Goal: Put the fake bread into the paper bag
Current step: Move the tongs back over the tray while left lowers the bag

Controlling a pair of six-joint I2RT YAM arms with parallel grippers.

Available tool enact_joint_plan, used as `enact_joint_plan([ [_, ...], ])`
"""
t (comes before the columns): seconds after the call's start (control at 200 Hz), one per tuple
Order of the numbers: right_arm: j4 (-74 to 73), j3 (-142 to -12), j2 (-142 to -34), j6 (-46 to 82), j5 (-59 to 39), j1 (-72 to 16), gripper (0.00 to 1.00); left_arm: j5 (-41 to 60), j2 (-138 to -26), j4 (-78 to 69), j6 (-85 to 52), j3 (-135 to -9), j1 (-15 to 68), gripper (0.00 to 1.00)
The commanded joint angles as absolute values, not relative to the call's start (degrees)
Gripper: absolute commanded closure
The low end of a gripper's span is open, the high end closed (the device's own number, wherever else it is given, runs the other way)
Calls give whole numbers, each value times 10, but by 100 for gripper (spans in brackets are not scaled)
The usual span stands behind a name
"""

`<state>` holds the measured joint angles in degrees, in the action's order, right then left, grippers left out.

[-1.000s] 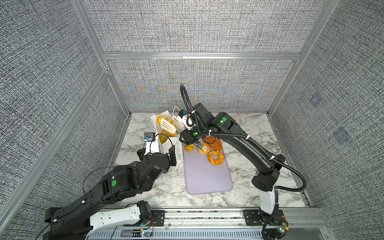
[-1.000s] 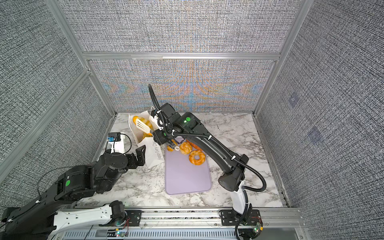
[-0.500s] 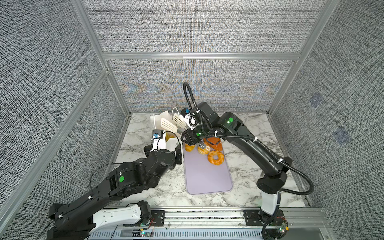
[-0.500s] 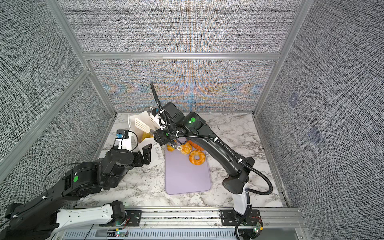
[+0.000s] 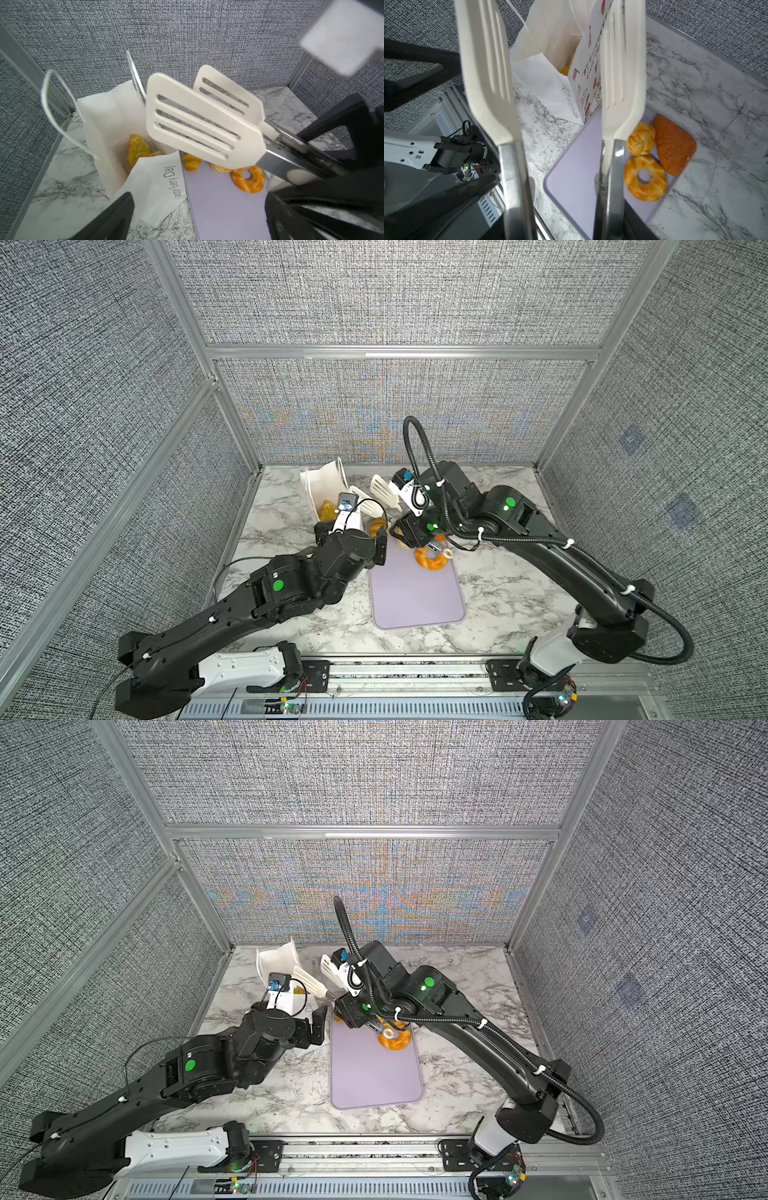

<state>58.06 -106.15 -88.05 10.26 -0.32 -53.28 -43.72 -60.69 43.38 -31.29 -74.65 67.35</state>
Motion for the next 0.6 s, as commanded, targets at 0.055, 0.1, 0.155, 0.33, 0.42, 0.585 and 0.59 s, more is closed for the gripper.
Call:
enact_joint_plan([
  [0.055, 565, -1014, -838, 110, 30, -531, 43, -426, -617, 400, -296, -749, 673, 1],
  [0.1, 565, -1001, -827, 110, 34, -529, 43, -424, -619, 396, -296, -749, 674, 1],
  [0.155, 566, -983, -815, 110, 41, -527, 43, -421, -621, 391, -296, -747, 673, 1],
  [0.33, 581, -919, -779, 116, 59, -504, 43, -410, -628, 378, -299, -737, 673, 1],
  [0.42, 588, -880, -759, 120, 59, -479, 43, -407, -631, 371, -304, -723, 673, 1],
  [0.585, 601, -813, -736, 124, 59, -436, 44, -390, -638, 360, -319, -701, 673, 1],
  [0.59, 601, -811, -735, 124, 59, -434, 44, -389, -638, 360, -319, -701, 674, 1],
])
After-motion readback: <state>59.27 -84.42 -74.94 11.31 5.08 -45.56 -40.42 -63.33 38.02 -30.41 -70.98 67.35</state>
